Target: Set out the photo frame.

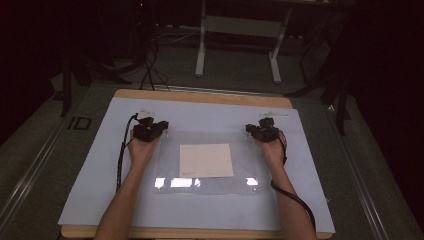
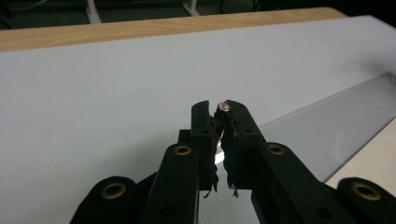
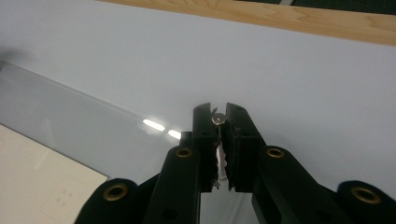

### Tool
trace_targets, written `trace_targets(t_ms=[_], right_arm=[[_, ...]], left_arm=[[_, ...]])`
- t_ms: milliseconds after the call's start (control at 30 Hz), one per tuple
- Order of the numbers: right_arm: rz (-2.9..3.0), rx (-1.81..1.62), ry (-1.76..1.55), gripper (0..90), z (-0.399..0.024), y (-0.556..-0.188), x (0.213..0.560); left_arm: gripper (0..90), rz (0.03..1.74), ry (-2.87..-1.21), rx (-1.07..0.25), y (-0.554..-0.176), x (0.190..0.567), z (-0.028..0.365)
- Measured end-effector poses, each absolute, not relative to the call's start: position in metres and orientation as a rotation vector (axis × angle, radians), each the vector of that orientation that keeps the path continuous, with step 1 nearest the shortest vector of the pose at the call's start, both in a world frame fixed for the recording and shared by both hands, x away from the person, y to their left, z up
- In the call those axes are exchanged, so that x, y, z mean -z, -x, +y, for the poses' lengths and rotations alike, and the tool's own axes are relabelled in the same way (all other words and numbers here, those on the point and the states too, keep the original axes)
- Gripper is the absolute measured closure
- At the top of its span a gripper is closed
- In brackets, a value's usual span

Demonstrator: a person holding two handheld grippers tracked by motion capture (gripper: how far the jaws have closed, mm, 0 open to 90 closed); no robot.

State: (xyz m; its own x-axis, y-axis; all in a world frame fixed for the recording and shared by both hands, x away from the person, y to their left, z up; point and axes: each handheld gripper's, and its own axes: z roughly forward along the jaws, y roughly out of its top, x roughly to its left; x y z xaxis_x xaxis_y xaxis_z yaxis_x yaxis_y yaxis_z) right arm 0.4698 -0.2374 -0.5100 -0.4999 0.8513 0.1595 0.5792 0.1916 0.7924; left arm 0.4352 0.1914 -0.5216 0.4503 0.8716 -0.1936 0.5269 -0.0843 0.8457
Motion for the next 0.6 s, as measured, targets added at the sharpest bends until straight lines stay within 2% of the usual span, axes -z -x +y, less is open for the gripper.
trace_targets(t_ms=[600], right_arm=[[2.200, -1.186, -1.490, 84.2, -0.237, -0.488, 0.505]], left_arm=[[83.3, 1.329, -1.699, -0.350, -0.455, 0.521, 0.188]])
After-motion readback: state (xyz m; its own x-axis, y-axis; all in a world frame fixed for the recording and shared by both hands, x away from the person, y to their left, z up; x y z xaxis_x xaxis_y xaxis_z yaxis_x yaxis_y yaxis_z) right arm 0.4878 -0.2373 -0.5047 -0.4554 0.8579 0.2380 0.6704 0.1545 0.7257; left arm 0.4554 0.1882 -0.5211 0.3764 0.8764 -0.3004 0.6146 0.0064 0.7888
